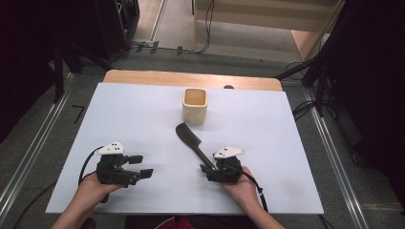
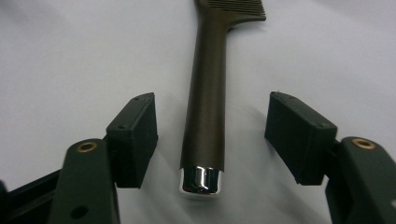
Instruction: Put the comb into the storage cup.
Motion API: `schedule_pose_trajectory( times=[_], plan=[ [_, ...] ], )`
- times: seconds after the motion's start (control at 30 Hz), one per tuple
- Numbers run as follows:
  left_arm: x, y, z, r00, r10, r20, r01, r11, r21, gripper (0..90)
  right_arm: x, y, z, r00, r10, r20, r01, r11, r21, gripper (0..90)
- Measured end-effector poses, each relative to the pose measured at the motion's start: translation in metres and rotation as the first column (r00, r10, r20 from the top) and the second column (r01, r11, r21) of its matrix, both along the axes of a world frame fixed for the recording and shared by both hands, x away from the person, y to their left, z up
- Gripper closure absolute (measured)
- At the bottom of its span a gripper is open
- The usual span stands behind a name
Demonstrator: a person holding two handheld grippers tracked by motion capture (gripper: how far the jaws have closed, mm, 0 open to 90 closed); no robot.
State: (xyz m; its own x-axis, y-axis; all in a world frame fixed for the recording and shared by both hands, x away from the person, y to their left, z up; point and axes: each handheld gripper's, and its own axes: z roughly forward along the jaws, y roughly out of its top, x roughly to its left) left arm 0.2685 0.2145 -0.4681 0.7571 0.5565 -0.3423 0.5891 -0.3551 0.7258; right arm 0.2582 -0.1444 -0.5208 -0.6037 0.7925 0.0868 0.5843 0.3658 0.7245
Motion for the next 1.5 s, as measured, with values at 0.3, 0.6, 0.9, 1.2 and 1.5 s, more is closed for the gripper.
schedule_pose_trajectory(
  times=[0.3, 0.6, 0.9, 1.2, 1.5],
  plan=[
    [0.0003, -0.0002, -0.0003, 1.0000, 0.003, -0.001, -0.003, 1.0000, 0.000, 25.9, -0.0024, 0.0009, -0.0002, 0.9998, -0.011, 0.017, 0.012, 0.9998, -0.017, 44.2],
    [0.0009, 0.0000, -0.0003, 0.9999, 0.001, -0.016, -0.001, 1.0000, 0.006, 25.9, -0.0044, 0.0000, 0.0000, 0.9995, -0.017, 0.027, 0.018, 0.9995, -0.025, 57.7],
    [0.0009, -0.0002, -0.0004, 0.9999, 0.002, -0.017, -0.002, 1.0000, 0.006, 25.9, -0.0062, 0.0015, -0.0001, 0.9992, -0.004, 0.041, 0.005, 0.9994, -0.034, 68.8],
    [0.0009, -0.0009, -0.0003, 0.9998, 0.004, -0.022, -0.004, 1.0000, 0.005, 25.9, -0.0060, 0.0011, -0.0001, 0.9992, -0.004, 0.039, 0.005, 0.9995, -0.031, 69.5],
    [0.0007, -0.0012, -0.0004, 0.9999, 0.003, -0.014, -0.003, 1.0000, 0.006, 25.9, -0.0041, -0.0011, 0.0010, 0.9997, 0.002, 0.026, -0.002, 0.9998, -0.020, 70.1]
  ],
)
